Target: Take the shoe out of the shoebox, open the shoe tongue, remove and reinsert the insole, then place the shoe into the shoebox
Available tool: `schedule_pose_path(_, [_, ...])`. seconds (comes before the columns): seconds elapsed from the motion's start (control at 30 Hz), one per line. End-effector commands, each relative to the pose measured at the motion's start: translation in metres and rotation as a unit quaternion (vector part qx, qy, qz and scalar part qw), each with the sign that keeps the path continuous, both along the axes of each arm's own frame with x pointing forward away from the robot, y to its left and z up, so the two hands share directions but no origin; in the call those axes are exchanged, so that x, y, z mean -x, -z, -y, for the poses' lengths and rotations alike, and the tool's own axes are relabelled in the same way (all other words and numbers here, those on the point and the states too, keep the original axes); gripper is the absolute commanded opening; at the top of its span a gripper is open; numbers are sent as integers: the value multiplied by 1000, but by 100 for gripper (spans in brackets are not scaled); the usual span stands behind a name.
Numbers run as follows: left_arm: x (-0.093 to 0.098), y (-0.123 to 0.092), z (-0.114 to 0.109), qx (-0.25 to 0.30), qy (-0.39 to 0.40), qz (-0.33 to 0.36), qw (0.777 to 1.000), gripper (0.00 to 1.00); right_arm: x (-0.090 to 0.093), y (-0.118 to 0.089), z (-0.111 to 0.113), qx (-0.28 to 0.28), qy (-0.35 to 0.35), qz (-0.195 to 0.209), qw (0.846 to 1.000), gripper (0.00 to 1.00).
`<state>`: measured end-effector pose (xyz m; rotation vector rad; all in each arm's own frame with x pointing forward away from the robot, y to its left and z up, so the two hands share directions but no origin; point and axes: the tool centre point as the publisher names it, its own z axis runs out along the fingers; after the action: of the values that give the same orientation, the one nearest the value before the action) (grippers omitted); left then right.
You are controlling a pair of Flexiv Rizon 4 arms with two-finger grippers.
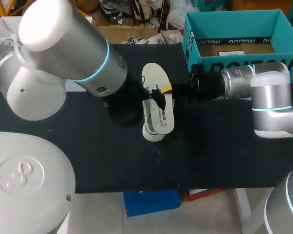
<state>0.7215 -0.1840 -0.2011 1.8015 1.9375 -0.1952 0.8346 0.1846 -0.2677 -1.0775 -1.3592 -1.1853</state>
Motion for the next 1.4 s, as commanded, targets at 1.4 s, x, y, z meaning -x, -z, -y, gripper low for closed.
schedule_pose_path(1.4, [-67, 28, 37, -174, -27, 6, 984, 100, -1, 1, -1, 0, 0, 0, 1000, 0])
